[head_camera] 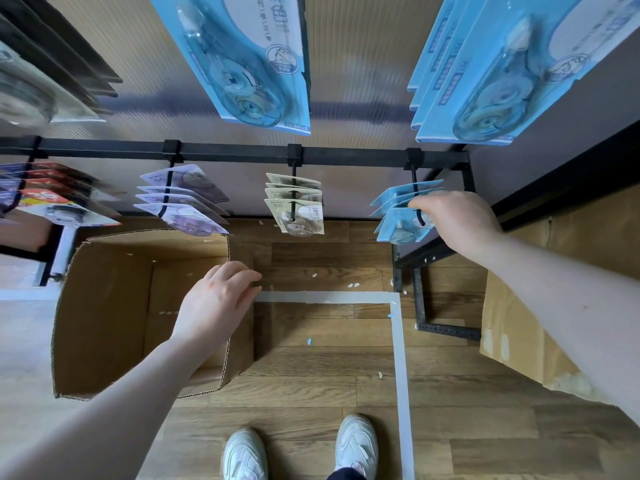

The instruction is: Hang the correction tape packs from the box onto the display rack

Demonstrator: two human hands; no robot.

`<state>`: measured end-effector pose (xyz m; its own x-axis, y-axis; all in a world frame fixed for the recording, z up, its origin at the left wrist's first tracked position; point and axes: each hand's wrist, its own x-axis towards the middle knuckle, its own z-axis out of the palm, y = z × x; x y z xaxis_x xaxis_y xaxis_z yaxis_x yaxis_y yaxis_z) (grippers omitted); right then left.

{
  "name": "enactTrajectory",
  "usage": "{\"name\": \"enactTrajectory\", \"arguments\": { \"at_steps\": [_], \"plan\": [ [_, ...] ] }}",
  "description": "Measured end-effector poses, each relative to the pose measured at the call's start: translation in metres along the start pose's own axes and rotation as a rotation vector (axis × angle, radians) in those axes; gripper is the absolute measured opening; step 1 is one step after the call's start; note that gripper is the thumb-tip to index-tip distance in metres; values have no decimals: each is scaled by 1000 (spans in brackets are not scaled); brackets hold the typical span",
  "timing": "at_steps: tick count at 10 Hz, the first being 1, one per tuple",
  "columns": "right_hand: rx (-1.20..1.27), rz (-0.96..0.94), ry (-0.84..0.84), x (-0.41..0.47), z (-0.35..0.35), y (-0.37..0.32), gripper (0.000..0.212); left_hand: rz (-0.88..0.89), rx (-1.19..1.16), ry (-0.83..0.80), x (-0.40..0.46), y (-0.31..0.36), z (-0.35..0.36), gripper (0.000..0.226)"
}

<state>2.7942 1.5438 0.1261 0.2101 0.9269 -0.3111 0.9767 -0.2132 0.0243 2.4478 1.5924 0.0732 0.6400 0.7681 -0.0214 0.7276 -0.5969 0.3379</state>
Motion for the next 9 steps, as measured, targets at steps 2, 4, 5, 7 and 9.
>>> {"name": "enactTrajectory", "arguments": {
  "at_steps": [2,4,5,7,9],
  "plan": [
    [-10,14,5,2,-4,-5,39,-14,9,-10,2,-2,-6,14],
    [23,-1,53,0,-1,-3,37,-13,33,5,3,-3,-12,12],
    [11,-13,90,-2,2,-3,34,-15,53,8,2,-1,-16,17],
    [18,-16,163,-17,-1,-10,33,-169,140,-67,3,7,-30,34],
    [-1,5,119,-34,-12,-21,40,-216,150,-48,5,11,-61,45]
  ]
}}
